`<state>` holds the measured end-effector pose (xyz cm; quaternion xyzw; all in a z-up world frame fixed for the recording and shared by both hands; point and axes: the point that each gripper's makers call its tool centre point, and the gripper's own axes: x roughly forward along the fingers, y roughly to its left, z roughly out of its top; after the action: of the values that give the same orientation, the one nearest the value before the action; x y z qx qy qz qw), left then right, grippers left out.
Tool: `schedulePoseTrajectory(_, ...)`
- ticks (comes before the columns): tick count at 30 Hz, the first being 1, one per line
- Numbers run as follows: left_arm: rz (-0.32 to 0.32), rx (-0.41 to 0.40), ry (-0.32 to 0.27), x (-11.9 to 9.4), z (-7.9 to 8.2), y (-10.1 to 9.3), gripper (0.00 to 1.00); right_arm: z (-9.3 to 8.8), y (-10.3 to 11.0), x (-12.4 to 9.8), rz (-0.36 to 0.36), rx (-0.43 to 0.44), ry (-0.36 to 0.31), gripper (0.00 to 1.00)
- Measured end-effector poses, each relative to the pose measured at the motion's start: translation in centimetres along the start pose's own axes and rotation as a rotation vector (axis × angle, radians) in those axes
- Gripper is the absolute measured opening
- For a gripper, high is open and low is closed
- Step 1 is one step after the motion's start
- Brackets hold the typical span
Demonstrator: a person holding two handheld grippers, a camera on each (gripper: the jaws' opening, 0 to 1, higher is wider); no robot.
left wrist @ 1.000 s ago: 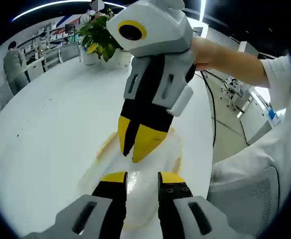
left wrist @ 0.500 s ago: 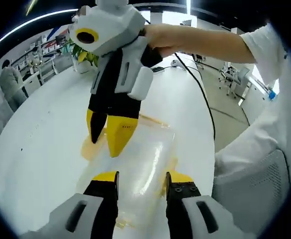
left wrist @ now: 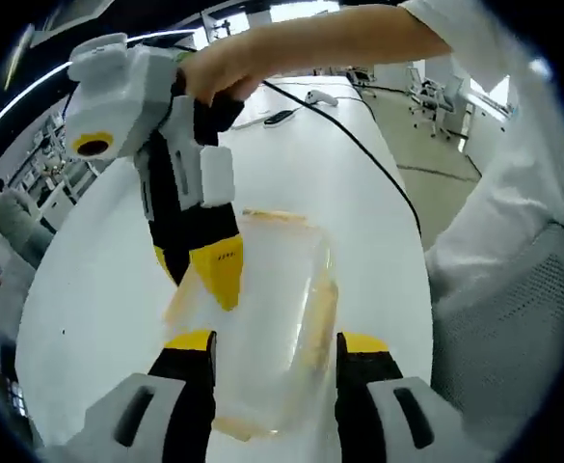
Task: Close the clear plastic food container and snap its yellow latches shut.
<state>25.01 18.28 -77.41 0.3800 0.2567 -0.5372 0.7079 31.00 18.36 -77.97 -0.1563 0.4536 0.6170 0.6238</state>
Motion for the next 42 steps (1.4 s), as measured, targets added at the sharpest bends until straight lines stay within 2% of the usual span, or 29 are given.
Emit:
schedulePoseTrajectory(1, 0.008, 0.046, 0.008, 0.1, 0.0, -0.2, 0.46, 0.0, -0.1, 0.1, 0.003, 0.003, 0.005, 0.35)
schedulePoseTrajectory(3, 0.021, 0.082, 0.01, 0.4, 0.1, -0.3, 0.47, 0.0, -0.1, 0.2, 0.011, 0.039, 0.002, 0.36)
schedulePoseTrajectory(7, 0.043, 0.067, 0.006, 0.6, 0.3, 0.1, 0.45, -0.1, -0.1, 0.2, 0.026, 0.051, -0.002, 0.36)
schedulePoseTrajectory(12, 0.024, 0.023, 0.001, 0.6, 0.5, 0.2, 0.44, -0.1, 0.1, 0.2, 0.02, 0.044, 0.012, 0.35)
schedulePoseTrajectory(28, 0.06, 0.048, 0.044, 0.8, 0.4, 0.1, 0.36, -0.3, 0.0, 0.3, 0.009, 0.056, 0.026, 0.34)
schedulePoseTrajectory(29, 0.084, 0.107, 0.069, 0.9, 0.1, 0.3, 0.36, -0.4, 0.0, 0.4, 0.004, 0.058, 0.033, 0.34)
schedulePoseTrajectory(30, 0.088, 0.076, 0.067, 0.9, 0.2, -0.1, 0.36, -0.4, 0.0, 0.4, 0.007, 0.061, 0.039, 0.34)
schedulePoseTrajectory(33, 0.094, 0.085, 0.082, 0.8, 0.2, 0.0, 0.37, -0.4, 0.0, 0.5, 0.007, 0.06, 0.054, 0.34)
schedulePoseTrajectory(38, 0.097, 0.082, 0.072, 1.0, 0.2, 0.1, 0.37, -0.3, -0.1, 0.5, 0.019, 0.061, 0.075, 0.32)
schedulePoseTrajectory(42, 0.105, 0.083, 0.081, 1.1, 0.3, 0.2, 0.38, -0.3, -0.1, 0.6, 0.027, 0.053, 0.139, 0.31)
